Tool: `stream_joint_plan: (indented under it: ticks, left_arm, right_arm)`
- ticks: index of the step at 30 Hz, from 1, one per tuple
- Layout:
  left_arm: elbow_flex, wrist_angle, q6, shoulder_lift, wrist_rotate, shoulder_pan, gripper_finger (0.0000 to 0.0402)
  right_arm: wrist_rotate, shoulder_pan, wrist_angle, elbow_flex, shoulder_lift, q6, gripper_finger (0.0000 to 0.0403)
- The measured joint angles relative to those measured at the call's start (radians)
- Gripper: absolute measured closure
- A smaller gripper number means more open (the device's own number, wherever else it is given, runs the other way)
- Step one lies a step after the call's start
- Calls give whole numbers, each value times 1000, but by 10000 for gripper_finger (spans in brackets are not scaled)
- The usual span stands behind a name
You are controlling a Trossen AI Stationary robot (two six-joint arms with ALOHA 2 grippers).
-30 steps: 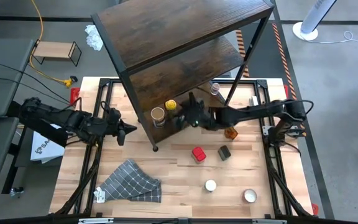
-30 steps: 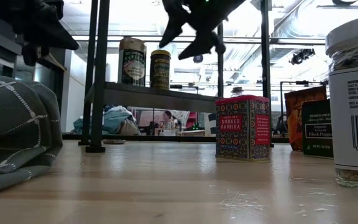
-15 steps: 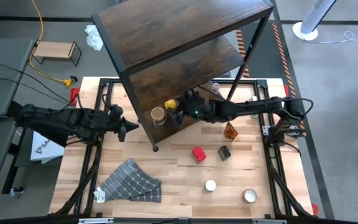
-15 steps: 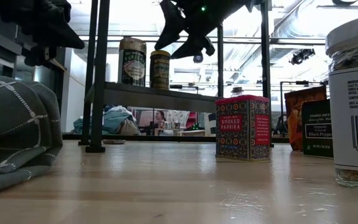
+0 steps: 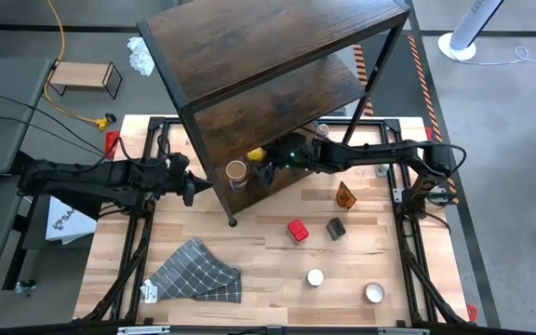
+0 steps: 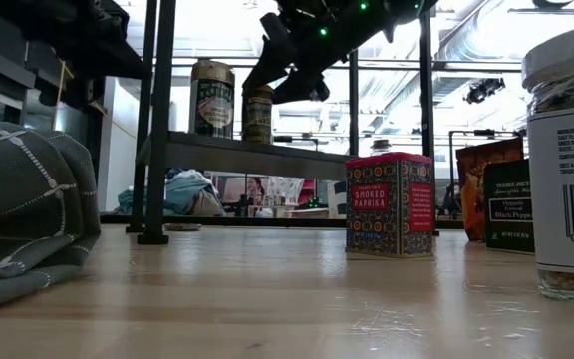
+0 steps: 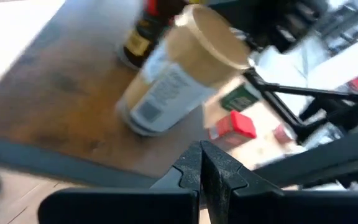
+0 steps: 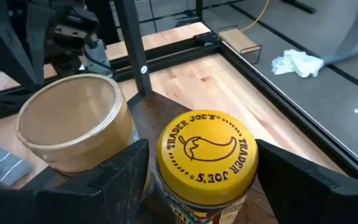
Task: Shelf spices
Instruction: Remove the yellow seasoning bottle from the shelf
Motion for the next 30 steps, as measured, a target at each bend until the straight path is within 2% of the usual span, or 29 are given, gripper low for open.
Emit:
stream_joint_plan:
  ticks: [3,6,10,15,18,20,23,26,30]
  left_arm:
    - [0,18,88,-5,88,0,401]
    - [0,-7,103,-10,137,0,401]
    - [0,-3,34,-9,188,0,401]
    - [0,83,-48,-35,306,-1,401]
    - [0,81,-113,-56,387,-1,401]
    - [0,74,-144,-68,406,-1,401]
    - [0,76,-138,-87,342,-4,402]
    - [0,72,-76,-109,193,-9,402]
    - [0,119,-99,-143,-7,-19,402]
  right_arm:
    - [-15,-4,-11,0,0,8,124]
    - [-32,-4,-8,0,-2,1,124]
    - [-31,-4,-6,0,1,12,137]
    - [22,10,-6,0,3,6,200]
    - [58,21,-6,0,3,-32,201]
    - [69,32,-23,0,-5,-43,201]
    - [87,60,-110,-1,-44,-40,201]
    - [106,105,-235,-1,-104,-33,201]
    - [115,181,-414,-1,-197,149,201]
